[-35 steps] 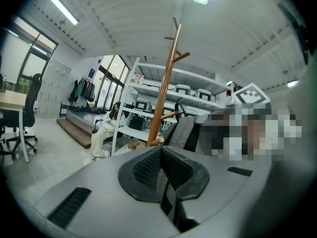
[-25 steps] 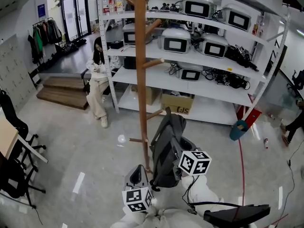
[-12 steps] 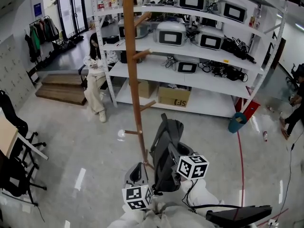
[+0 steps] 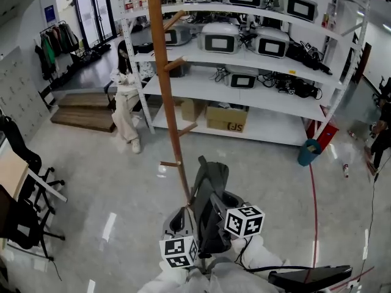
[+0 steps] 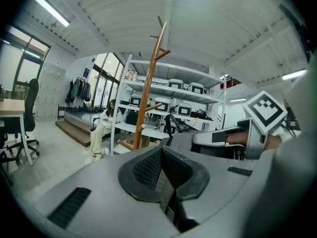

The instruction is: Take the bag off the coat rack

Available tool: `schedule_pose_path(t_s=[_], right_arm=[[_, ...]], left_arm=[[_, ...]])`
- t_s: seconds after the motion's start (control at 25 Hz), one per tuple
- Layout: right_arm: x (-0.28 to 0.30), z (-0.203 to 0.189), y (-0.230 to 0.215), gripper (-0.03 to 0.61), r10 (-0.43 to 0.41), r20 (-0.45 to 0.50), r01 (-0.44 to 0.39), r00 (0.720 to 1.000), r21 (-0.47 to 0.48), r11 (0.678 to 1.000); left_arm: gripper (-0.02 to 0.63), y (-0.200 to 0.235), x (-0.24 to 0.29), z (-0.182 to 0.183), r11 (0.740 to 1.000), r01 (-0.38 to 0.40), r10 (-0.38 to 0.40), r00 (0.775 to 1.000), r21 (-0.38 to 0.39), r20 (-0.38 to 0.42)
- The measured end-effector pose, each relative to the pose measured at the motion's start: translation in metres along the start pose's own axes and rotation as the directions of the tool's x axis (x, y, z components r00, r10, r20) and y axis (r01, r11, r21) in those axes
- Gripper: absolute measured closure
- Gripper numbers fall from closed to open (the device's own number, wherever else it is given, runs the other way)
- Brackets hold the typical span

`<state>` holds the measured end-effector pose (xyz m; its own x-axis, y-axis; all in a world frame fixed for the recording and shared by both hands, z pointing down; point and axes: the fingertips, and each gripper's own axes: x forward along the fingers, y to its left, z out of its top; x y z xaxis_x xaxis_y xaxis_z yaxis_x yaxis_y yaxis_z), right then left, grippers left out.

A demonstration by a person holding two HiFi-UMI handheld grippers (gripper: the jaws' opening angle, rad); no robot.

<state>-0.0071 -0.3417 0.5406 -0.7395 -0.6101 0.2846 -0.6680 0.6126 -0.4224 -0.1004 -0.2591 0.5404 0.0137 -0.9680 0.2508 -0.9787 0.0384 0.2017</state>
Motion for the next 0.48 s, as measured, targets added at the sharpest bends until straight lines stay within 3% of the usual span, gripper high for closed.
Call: schedule_pose_path(t_s=[0.48], right_arm=[[-0.008, -0.01, 0.017, 0.483, 0.09, 0.001, -0.09, 0.996, 0.006, 0.996]], left_arm=[[0.626, 0.003, -0.015, -0.001, 0.998, -0.057, 0.057, 0.998, 0.017, 0.01]])
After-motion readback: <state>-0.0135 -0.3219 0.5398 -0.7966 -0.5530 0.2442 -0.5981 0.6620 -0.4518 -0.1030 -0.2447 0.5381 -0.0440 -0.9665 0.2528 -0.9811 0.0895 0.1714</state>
